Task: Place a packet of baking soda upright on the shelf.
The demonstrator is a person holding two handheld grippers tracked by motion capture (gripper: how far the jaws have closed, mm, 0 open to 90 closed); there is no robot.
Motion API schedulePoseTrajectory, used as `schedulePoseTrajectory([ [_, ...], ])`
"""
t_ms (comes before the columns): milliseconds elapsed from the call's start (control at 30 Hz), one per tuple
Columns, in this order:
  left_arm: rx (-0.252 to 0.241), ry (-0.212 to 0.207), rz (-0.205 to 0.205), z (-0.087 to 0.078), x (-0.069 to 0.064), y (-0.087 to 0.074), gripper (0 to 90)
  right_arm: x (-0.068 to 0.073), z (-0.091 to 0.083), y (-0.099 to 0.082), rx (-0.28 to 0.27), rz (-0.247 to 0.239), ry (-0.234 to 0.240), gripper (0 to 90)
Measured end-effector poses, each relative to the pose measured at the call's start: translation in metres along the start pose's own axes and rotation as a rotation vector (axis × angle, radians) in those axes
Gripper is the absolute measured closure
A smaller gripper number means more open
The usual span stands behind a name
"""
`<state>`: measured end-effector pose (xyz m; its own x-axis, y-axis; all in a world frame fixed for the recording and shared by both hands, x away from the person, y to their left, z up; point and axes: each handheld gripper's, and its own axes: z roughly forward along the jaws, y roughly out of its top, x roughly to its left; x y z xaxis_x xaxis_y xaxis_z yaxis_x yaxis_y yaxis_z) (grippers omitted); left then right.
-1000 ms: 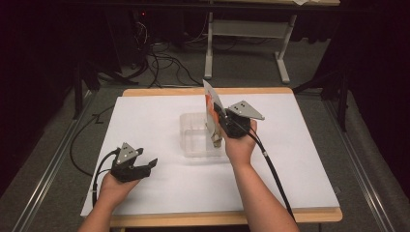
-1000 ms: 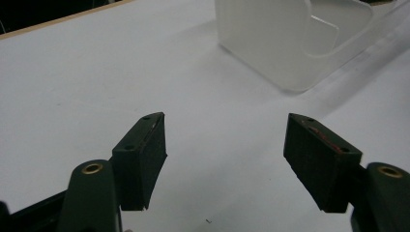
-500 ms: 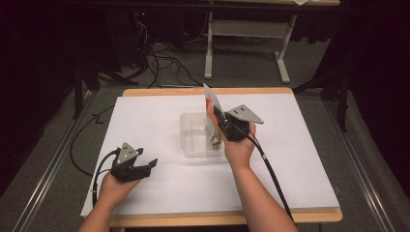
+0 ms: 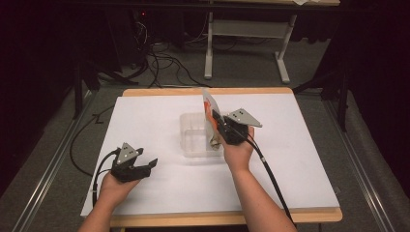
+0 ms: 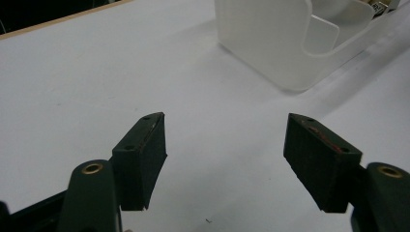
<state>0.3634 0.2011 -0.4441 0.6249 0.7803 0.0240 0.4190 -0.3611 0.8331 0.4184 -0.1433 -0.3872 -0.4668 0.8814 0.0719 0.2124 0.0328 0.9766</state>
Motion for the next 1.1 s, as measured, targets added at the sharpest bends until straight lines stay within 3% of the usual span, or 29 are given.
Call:
schedulePoseTrajectory([
  [767, 0.002, 0.001, 0.004, 0.001, 0.000, 0.000, 32.0, 0.002, -0.007, -0.013, 0.012, 0.000, 0.003, 90.0],
  [900, 0.002, 0.002, 0.003, 0.000, 0.000, 0.000, 32.0, 0.004, -0.006, -0.016, 0.044, -0.011, 0.004, 82.4],
  [1000, 0.002, 0.002, 0.003, 0.000, 0.000, 0.000, 32.0, 0.004, -0.004, -0.025, 0.071, -0.013, 0.001, 83.2],
  [1100, 0.004, 0.001, 0.004, 0.001, 0.000, 0.000, 32.0, 0.005, -0.004, -0.032, 0.076, -0.008, 0.016, 90.0],
])
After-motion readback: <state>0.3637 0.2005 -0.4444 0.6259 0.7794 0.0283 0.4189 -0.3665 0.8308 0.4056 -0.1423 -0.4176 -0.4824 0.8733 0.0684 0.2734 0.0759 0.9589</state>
